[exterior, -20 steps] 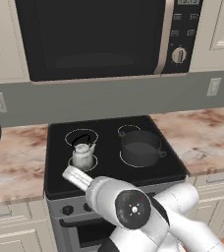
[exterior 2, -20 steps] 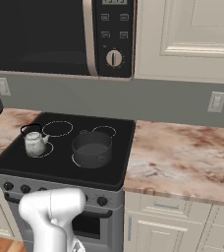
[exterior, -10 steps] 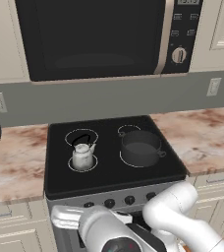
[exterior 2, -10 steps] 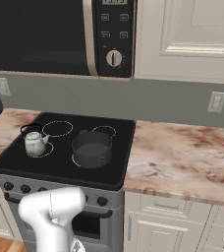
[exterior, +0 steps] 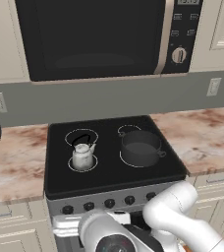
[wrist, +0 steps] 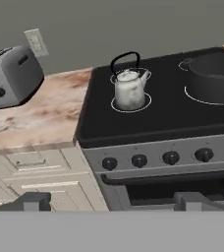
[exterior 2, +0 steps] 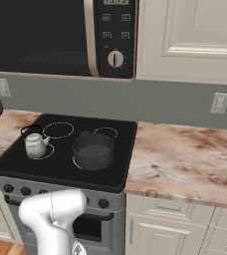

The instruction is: Pick the kettle from the counter and place it on a stove burner. Then turn the burner on.

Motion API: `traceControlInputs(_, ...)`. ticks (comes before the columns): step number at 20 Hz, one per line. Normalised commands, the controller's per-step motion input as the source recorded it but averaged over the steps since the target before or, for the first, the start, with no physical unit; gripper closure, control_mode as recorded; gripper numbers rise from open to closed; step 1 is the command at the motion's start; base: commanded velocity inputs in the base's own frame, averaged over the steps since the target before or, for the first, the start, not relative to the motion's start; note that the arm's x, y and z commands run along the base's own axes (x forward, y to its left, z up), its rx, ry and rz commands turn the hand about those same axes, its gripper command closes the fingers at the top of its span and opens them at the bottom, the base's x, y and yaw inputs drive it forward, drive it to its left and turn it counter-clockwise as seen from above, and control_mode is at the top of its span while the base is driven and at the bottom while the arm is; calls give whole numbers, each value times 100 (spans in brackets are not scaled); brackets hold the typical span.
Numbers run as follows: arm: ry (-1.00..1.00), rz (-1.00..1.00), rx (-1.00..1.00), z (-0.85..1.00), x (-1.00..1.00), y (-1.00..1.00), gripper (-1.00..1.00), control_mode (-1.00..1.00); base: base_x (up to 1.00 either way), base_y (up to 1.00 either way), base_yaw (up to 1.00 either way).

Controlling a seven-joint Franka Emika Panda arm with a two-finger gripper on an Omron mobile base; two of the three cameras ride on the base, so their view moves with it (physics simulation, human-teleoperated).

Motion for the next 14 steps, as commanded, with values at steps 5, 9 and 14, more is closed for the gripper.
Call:
traceControlInputs(5,-3,1,-20,-60,0,-25,-100,-100,0,0,0)
traceControlInputs(9,-12,2,-18,-51,0,-22,-100,-100,0,0,0)
traceControlInputs(14,-13,3,-10,-58,5,-23,-100,-100,0,0,0)
